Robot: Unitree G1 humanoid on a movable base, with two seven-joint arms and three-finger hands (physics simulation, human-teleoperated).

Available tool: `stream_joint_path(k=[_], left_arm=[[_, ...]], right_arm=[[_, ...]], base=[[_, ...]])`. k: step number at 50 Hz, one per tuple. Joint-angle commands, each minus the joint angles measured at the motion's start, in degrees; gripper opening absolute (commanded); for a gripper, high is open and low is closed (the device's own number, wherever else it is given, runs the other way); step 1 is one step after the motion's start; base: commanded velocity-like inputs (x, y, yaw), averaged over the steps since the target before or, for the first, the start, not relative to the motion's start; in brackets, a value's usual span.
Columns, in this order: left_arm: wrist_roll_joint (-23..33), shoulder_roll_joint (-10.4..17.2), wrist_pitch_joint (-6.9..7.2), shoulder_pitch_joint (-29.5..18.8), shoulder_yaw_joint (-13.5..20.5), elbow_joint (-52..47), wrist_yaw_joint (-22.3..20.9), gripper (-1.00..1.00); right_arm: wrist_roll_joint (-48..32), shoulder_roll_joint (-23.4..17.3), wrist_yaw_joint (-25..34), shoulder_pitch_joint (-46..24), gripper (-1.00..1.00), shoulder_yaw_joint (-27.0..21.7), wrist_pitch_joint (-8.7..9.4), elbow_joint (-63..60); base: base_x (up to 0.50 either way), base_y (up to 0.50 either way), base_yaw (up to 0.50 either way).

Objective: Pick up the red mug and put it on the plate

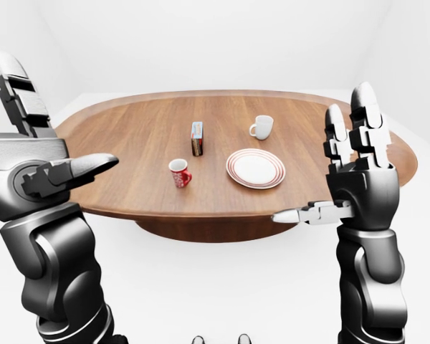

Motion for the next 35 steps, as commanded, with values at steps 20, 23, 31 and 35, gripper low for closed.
stream_joint_path(k=[20, 23, 31, 35], left_arm=[[-0.07, 0.03, 0.00, 0.30, -0.16, 0.25, 0.07, 1.00], [-0.27, 0.11, 0.00, 0.04, 0.05, 0.22, 0.27, 1.00], [-0.29, -0.16, 0.00, 0.34, -0.20, -0.42, 0.34, 1.00], [-0.08, -0.39, 0.00, 0.69, -0.39, -0.39, 0.07, 1.00]], right_arm=[[-0.89, 0.07, -0.20, 1.23, 1.00, -0.59, 0.00, 0.79], [-1.32, -0.07, -0.17, 1.38, 1.00, -0.61, 0.00, 1.23], [0.06, 0.49, 0.55, 2.77, 1.00, -1.33, 0.00, 0.32], [0.74, 0.36, 0.49, 2.73, 1.00, -1.62, 0.00, 0.06]], base=[[-0.03, 0.48, 0.00], [0.00, 0.00, 0.00], [0.19, 0.00, 0.00], [0.50, 0.00, 0.00]])
